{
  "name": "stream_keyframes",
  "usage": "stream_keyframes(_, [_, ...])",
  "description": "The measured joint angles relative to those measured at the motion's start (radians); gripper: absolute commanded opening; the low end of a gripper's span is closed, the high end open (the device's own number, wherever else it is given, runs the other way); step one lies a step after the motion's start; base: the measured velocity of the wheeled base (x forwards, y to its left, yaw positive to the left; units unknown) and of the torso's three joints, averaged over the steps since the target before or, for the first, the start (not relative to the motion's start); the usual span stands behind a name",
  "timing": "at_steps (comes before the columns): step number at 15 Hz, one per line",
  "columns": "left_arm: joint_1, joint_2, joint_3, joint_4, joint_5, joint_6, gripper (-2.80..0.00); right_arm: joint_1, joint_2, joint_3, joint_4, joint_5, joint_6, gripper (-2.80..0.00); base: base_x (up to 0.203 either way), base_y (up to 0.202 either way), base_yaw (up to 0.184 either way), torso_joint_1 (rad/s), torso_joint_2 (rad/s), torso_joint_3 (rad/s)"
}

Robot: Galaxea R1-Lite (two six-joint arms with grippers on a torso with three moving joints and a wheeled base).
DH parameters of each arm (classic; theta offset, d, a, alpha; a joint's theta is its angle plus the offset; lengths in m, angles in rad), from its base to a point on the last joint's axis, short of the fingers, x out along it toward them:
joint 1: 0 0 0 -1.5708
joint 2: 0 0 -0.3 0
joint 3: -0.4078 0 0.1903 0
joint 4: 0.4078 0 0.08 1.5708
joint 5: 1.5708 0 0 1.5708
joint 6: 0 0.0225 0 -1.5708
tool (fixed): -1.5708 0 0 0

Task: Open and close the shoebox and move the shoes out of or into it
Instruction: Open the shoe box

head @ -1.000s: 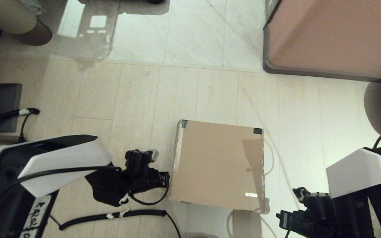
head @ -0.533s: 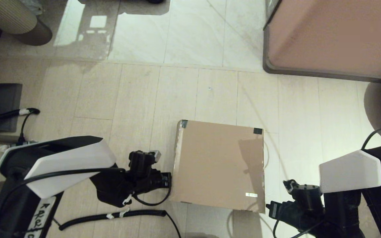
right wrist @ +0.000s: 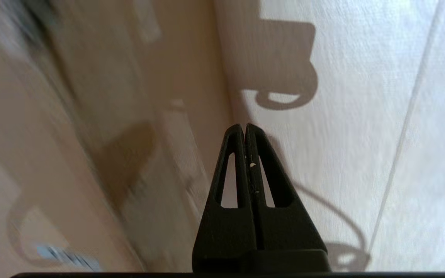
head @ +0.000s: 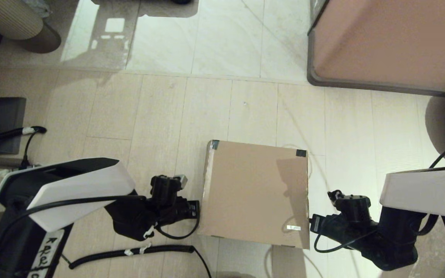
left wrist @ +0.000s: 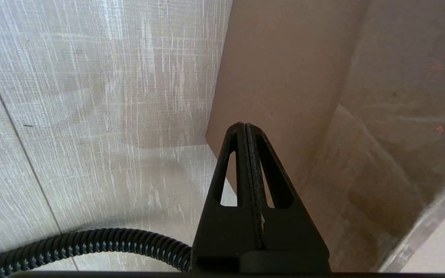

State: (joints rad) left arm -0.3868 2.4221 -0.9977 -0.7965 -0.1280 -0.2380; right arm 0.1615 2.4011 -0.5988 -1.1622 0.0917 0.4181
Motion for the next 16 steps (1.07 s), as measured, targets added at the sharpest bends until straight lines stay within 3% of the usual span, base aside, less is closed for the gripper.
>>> stream_keyframes(8, [-0.041, -0.027, 0.002, 0.06, 0.005, -0.071, -2.8, 0.041, -0.034, -0.083, 0.091, 0.0, 0.023, -2.8, 0.0, 0.0, 0.0, 0.0, 0.0, 0.0])
stream_keyframes(14, [-0.073, -0.078, 0.046, 0.068, 0.005, -0.091, -2.8, 0.049, -0.148, -0.072, 0.204, 0.028, 0.151, -2.8, 0.0, 0.0, 0.0, 0.0, 0.0, 0.0])
stream_keyframes(16, [-0.075, -0.104, 0.052, 0.079, 0.008, -0.101, -2.8, 0.052, -0.178, -0.068, 0.21, 0.032, 0.16, -2.8, 0.0, 0.0, 0.0, 0.0, 0.0, 0.0])
